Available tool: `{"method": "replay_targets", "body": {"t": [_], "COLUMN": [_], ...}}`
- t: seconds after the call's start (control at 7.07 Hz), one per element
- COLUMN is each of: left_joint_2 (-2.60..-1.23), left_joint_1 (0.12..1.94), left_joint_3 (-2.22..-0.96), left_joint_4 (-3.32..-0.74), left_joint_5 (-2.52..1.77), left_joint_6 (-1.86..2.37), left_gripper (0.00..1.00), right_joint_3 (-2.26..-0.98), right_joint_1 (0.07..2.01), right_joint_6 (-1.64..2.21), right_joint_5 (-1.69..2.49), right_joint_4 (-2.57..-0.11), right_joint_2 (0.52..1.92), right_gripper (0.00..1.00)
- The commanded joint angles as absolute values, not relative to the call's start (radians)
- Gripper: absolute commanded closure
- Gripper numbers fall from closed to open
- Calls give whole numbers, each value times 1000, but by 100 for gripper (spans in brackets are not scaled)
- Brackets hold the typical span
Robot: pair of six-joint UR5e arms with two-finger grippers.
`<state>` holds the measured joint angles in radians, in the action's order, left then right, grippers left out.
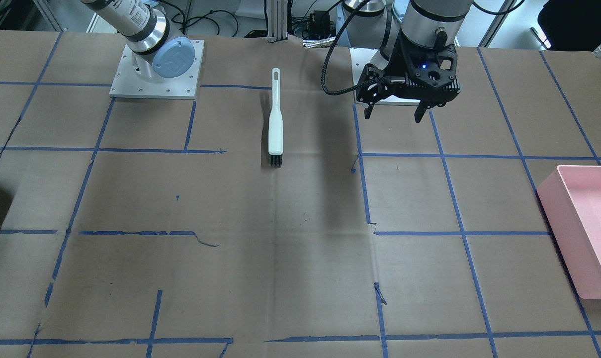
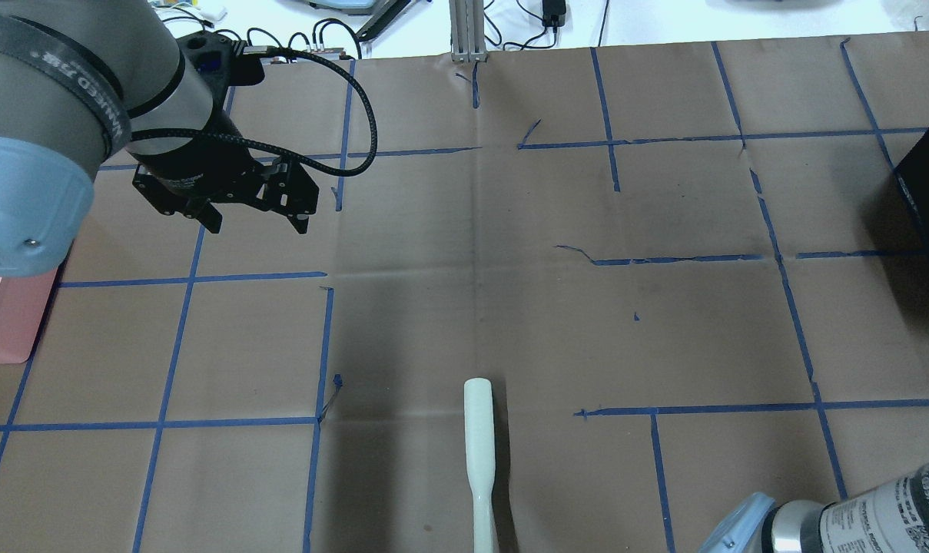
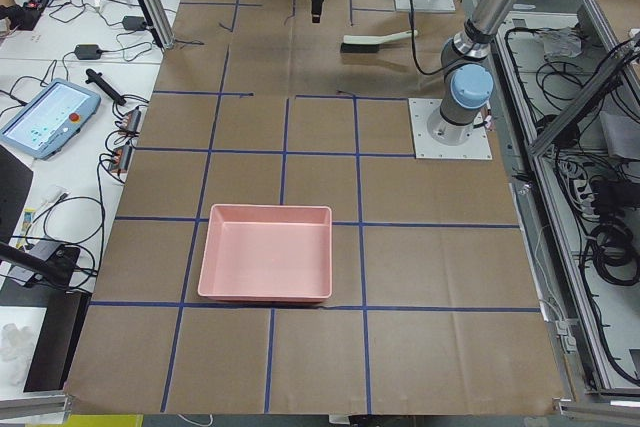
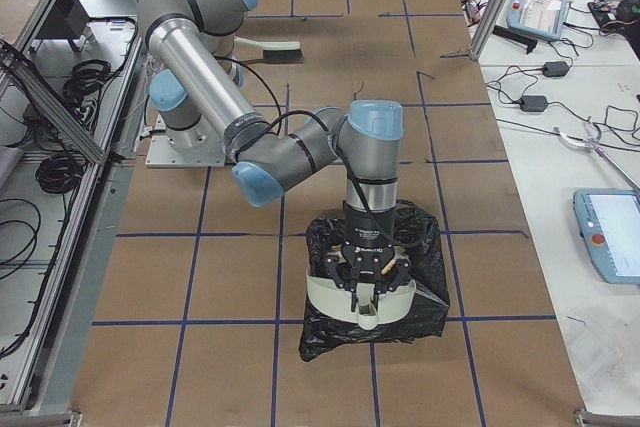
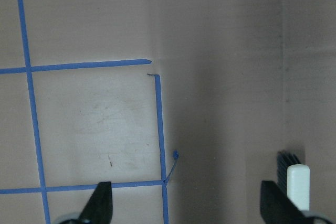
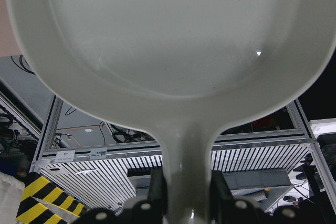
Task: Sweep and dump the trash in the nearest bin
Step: 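Tip the dustpan over the black bin with the right gripper to empty it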
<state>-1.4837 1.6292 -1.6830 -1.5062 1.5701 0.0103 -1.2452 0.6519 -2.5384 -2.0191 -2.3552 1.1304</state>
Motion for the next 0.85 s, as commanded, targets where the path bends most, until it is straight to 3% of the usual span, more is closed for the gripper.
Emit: {"method": "replay_targets", "body": {"t": [0.0, 0.71], "left_joint_2": [-1491, -1477], "left_joint_1": [1629, 1628], "left_joint_3": [-1686, -1686], "left_joint_4": [-1487, -1500], "left_joint_5": [1572, 1591], "left_joint_6": [18, -15], "left_gripper": [1, 1], "right_joint_3": [-1256, -1416], "right_joint_1": [652, 735], "right_joint_6": [-2549, -2433], "right_joint_5": [-2014, -1904], "right_joint_4": [-2361, -2342], "right_joint_2": [1152, 1314], "right_gripper": [100, 100]}}
